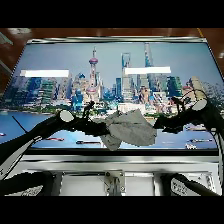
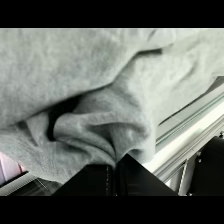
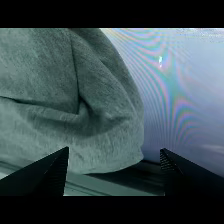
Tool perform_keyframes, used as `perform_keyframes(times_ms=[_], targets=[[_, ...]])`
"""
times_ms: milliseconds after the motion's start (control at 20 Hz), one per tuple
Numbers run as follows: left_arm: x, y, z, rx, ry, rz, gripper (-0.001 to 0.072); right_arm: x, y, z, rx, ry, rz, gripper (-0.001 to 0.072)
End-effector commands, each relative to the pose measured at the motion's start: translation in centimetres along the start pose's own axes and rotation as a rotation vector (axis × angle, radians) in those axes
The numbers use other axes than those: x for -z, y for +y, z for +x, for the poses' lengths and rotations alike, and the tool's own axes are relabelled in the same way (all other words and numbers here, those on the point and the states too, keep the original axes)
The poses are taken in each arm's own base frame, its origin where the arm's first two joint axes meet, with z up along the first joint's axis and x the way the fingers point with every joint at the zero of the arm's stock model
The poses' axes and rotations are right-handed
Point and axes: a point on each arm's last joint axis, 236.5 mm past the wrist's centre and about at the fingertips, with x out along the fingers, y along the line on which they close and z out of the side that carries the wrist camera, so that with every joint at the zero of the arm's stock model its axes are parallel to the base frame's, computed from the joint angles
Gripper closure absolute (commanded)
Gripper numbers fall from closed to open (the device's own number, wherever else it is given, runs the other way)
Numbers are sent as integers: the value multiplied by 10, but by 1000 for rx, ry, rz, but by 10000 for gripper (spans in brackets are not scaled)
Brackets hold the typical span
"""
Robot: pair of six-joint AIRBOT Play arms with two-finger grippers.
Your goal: Fold the shirts.
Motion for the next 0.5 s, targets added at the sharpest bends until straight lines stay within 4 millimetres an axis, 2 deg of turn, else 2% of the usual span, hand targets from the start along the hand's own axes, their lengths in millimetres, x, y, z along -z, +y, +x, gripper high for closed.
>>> perform_keyframes(times_ms=[0,200,300,350,450], targets=[[-1,-14,-11,22,-24,35,669,-4,4,31,-17,-15,8,27],[-3,-25,-21,40,-50,62,669,14,23,60,-26,100,-53,43],[-4,-26,-22,41,-53,64,669,17,29,63,-11,113,-97,543],[-4,-26,-22,41,-55,66,670,15,32,60,-18,101,-98,642],[-9,-34,-30,38,-77,110,671,4,42,44,-21,52,-131,642]])
